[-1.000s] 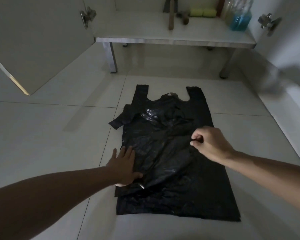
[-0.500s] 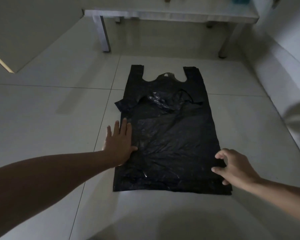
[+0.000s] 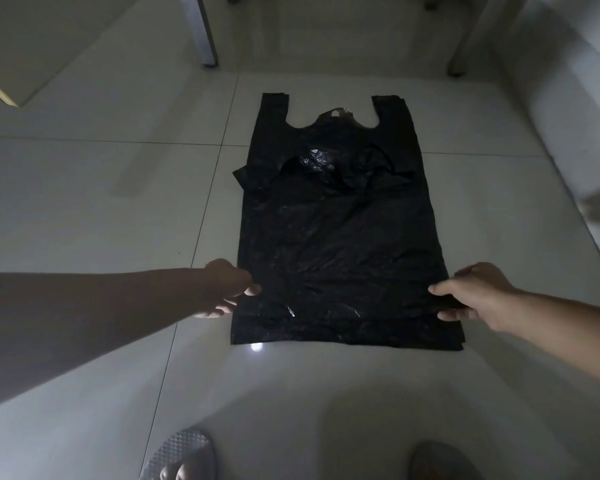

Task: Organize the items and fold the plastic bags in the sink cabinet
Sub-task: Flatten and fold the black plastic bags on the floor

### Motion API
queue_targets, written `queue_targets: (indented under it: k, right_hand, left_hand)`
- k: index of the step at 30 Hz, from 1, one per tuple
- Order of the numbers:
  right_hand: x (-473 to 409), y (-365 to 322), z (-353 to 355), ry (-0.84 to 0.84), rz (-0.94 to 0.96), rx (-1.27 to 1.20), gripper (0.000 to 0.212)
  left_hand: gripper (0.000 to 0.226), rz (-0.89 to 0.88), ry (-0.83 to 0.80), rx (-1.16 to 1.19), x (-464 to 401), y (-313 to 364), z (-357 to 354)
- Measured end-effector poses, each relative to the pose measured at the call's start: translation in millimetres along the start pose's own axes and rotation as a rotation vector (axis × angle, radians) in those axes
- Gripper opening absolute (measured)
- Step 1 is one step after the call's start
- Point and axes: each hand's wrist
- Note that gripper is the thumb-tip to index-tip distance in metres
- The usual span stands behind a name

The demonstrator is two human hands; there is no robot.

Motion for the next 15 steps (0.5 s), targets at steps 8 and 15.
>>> queue_targets:
  k: [8,15]
  right_hand:
    - [1,2,8,-0.113,-0.120,0.057,0.027]
    - [2,-1,18,-0.261,-0.270,-0.254,0.011]
  left_hand:
    - [0.016,-0.018,0.044,0.108,3,-10,3]
    - [0.033,-0.092,0.170,0.144,1,-13,-2]
Point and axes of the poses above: each hand's wrist, its own x-axis away from the middle knuckle, its own z-axis out of the back of the hand, y = z × x, and after that the axes turned 11 degrees about -x, right-handed
